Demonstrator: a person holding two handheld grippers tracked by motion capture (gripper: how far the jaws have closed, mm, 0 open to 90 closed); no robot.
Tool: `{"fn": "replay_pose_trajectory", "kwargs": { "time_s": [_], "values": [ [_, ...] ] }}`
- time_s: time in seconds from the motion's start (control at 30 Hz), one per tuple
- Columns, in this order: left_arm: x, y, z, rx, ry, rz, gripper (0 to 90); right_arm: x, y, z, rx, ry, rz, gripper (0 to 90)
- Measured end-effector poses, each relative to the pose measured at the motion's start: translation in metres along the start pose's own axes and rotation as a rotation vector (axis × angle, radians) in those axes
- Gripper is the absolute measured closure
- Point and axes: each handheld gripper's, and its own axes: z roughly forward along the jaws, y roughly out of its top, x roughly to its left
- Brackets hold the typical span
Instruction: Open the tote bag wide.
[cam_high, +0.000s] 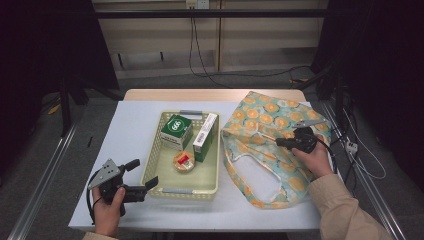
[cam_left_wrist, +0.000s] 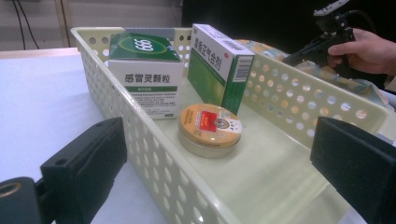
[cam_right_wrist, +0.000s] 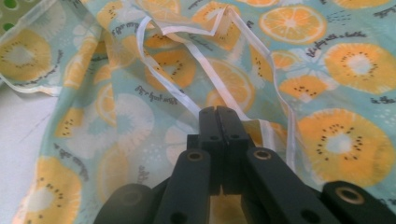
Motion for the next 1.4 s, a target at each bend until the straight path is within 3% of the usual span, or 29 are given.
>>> {"fn": "replay_pose_trajectory", "kwargs": {
  "time_s": [0.1,0.47,0.53,0.83,0.97,1.17,1.4],
  "values": [
    [0.000,0.000,0.001,0.002,-0.001,-0.001,3.7,-0.002,-0.002,-0.001,0.001,0.007,0.008,90.0],
    [-0.001,0.000,0.000,0.001,0.000,0.002,3.7,0.007,-0.009,-0.008,0.015,-0.001,-0.056,87.1],
    [-0.001,0.000,0.000,0.001,0.001,0.002,3.7,0.008,-0.010,-0.011,0.003,0.009,-0.038,84.2],
    [-0.002,0.000,0.002,0.005,0.003,0.000,3.7,0.031,-0.005,-0.034,-0.084,0.020,-0.071,63.1],
    [-0.002,0.001,0.001,0.003,0.003,0.005,3.7,0.042,-0.004,-0.041,-0.100,0.041,-0.096,63.6],
    [-0.002,0.001,0.000,-0.006,0.003,0.000,3.7,0.053,0.000,-0.049,-0.121,0.023,-0.138,66.5],
    [-0.003,0.001,0.001,-0.001,0.000,0.006,3.7,0.060,0.000,-0.045,-0.106,0.090,-0.163,75.7]
  ]
}}
